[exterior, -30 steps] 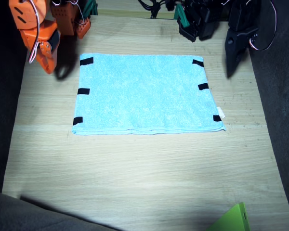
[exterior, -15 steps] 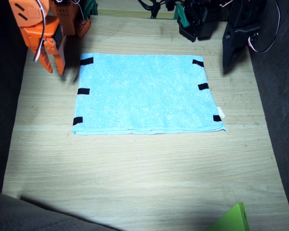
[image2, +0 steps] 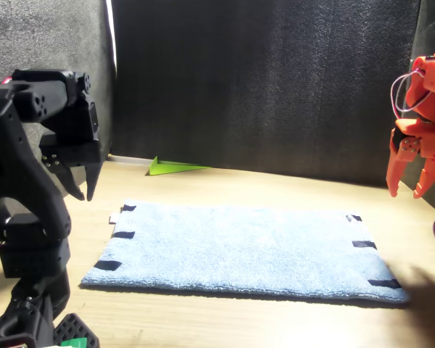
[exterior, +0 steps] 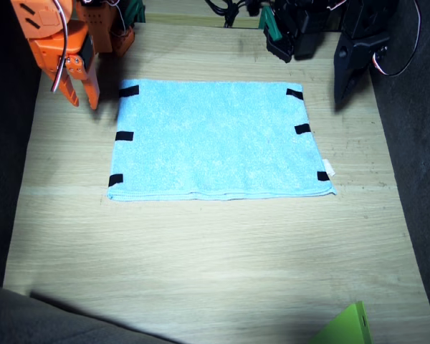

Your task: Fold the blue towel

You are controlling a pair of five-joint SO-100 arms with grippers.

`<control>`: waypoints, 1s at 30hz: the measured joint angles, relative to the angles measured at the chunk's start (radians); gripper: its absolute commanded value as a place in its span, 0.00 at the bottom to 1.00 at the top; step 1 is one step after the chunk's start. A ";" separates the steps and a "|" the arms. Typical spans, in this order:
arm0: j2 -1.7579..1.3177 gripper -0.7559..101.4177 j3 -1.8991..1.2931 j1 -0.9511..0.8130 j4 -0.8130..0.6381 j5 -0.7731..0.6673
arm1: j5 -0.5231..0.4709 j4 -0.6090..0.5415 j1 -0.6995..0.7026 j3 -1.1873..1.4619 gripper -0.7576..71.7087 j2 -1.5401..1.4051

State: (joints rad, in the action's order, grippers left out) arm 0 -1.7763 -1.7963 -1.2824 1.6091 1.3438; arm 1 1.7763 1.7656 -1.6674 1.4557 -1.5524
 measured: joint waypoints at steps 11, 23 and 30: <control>-0.112 0.01 -0.264 -0.025 -0.140 -0.009 | 0.066 -0.155 -0.123 0.195 0.25 -0.032; 0.071 0.11 -0.209 0.112 -0.167 -0.023 | 0.048 -0.158 -0.087 0.186 0.26 -0.041; 0.198 0.09 -0.034 0.213 -0.072 -0.028 | 0.028 -0.158 -0.043 0.123 0.26 -0.009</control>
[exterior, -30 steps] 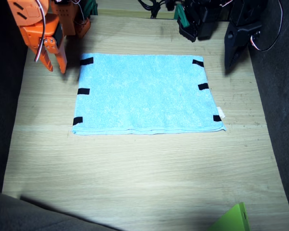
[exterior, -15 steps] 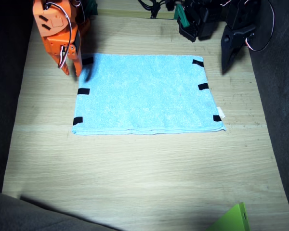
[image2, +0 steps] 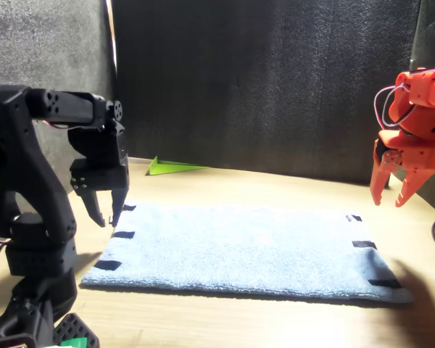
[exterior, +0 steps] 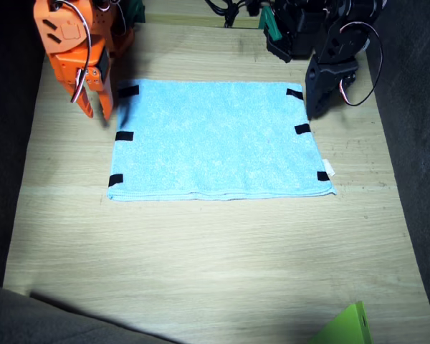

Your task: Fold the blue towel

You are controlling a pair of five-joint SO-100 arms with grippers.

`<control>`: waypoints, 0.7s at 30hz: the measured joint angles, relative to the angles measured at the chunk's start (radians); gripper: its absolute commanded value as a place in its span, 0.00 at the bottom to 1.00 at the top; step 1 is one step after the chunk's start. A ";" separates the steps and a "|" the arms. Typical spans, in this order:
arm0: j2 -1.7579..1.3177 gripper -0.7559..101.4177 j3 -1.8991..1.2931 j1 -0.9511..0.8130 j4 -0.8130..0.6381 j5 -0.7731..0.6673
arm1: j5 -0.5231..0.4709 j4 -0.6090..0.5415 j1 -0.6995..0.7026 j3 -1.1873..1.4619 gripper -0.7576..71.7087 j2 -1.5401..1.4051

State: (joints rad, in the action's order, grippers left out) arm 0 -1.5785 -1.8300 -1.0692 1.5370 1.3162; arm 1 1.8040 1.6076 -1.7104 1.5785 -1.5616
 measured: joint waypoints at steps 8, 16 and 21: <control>0.002 0.10 0.061 0.018 0.046 -0.018 | 0.006 -0.009 -0.031 0.009 0.26 0.067; -0.025 0.09 0.032 -0.034 0.035 0.003 | 0.043 -0.081 -0.091 0.123 0.26 0.066; -0.055 0.09 0.014 -0.061 0.037 -0.005 | 0.052 -0.181 -0.104 0.221 0.26 0.029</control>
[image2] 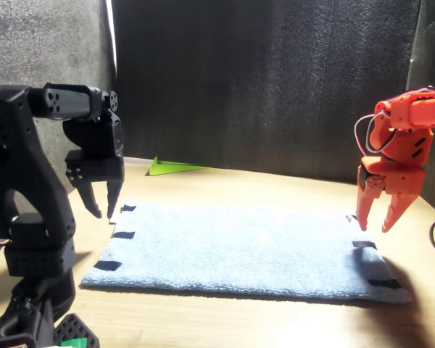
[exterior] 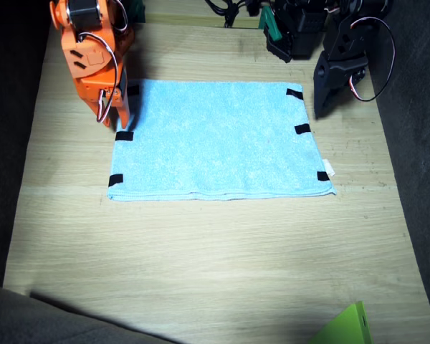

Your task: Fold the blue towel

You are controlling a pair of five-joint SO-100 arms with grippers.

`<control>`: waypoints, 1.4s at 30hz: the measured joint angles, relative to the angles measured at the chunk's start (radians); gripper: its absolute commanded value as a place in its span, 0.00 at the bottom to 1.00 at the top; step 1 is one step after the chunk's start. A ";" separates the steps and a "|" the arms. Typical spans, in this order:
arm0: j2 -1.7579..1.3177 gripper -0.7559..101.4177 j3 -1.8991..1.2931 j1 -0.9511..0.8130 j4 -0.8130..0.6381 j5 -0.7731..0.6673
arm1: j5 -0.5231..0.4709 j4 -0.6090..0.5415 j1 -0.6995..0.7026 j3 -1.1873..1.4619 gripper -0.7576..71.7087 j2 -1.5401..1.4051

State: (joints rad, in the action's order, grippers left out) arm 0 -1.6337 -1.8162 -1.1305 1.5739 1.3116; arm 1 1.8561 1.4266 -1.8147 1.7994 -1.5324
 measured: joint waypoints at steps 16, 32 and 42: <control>-0.058 0.09 -0.066 0.006 0.020 0.008 | -0.026 -0.012 0.089 0.106 0.26 -0.192; -0.100 0.08 -0.101 -0.025 0.018 0.008 | 0.015 0.383 0.006 -0.160 0.25 0.023; -0.100 0.08 -0.123 -0.048 -0.003 0.026 | 0.021 0.229 -0.043 -0.123 0.25 0.138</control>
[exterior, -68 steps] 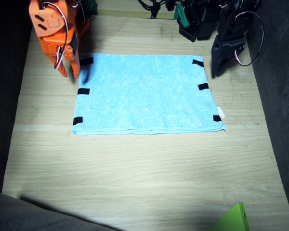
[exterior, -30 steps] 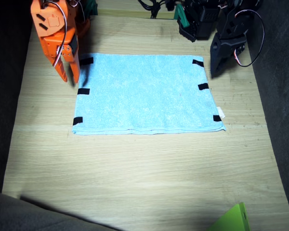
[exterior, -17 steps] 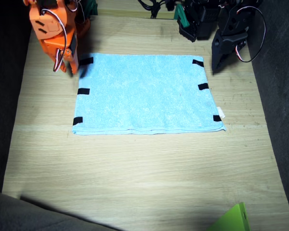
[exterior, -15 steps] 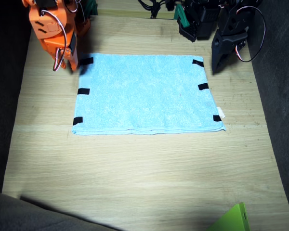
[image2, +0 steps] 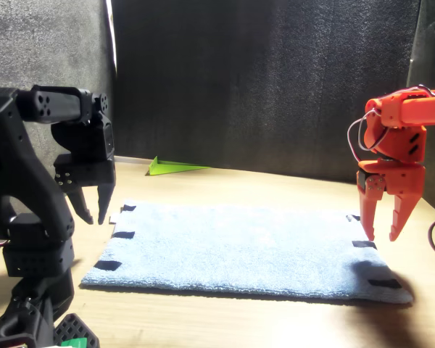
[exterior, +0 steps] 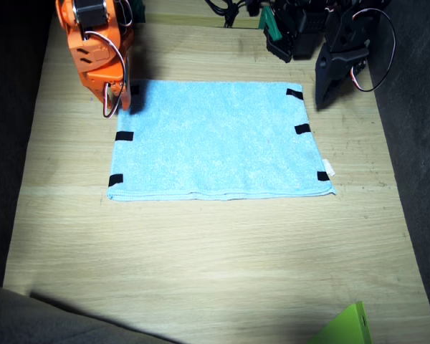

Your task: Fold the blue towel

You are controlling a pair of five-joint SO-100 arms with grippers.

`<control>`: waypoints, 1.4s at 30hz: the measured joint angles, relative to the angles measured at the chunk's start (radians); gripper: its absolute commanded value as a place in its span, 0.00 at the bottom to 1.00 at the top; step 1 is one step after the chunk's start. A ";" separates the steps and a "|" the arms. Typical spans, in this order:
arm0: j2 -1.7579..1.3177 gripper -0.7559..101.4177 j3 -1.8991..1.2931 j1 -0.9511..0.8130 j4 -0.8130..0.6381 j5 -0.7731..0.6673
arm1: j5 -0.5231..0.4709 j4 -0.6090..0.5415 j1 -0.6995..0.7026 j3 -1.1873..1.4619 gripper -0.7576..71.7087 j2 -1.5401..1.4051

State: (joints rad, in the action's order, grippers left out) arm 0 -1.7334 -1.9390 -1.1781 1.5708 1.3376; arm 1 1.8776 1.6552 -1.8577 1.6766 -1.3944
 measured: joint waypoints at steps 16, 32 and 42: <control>0.003 0.09 0.000 0.005 -0.014 0.018 | -0.018 -0.057 0.035 -0.124 0.24 0.216; -0.002 0.09 0.000 0.008 -0.005 0.018 | -0.018 -0.064 -0.035 -0.149 0.01 0.255; -0.017 0.08 -0.021 0.014 -0.026 0.029 | -0.008 0.066 -0.118 -0.204 0.01 0.212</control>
State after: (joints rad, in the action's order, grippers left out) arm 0 -1.7503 -1.9604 -1.1643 1.5447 1.3668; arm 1 1.8699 1.7211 -1.9758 1.4726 -1.1827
